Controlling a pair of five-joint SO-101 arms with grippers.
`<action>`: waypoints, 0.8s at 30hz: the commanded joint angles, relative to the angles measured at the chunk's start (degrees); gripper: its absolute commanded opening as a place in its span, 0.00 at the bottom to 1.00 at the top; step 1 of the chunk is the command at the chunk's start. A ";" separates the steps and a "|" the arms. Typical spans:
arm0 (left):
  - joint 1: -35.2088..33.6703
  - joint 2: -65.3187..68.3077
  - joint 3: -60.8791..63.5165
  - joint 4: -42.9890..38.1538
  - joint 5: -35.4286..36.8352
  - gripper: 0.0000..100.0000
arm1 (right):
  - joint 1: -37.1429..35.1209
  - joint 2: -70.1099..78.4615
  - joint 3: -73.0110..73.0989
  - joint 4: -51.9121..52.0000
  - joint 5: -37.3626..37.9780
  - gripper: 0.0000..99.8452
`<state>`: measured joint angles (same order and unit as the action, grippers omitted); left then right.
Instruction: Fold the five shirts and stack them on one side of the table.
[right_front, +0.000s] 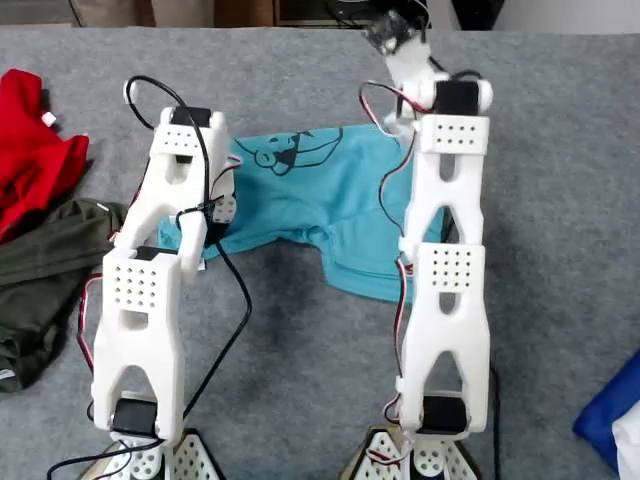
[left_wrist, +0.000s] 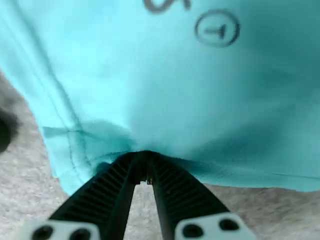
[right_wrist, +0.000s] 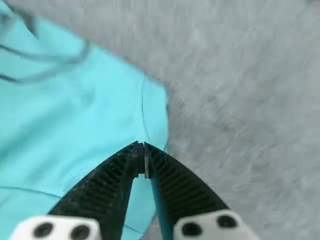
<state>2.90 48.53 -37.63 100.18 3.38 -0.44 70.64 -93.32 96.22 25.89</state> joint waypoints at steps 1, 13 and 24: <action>-0.44 -0.75 2.20 0.62 -2.37 0.02 | 1.54 5.05 -2.15 -0.70 -0.70 0.01; -11.43 -1.27 -0.70 0.53 -12.84 0.02 | 4.53 8.13 -1.80 -0.62 -0.26 0.01; -5.10 -1.36 -3.78 0.62 -9.32 0.02 | 4.44 3.82 -2.24 -0.18 -0.09 0.01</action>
<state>-4.04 48.44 -37.27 100.18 -7.69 2.02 79.08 -93.32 96.22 25.80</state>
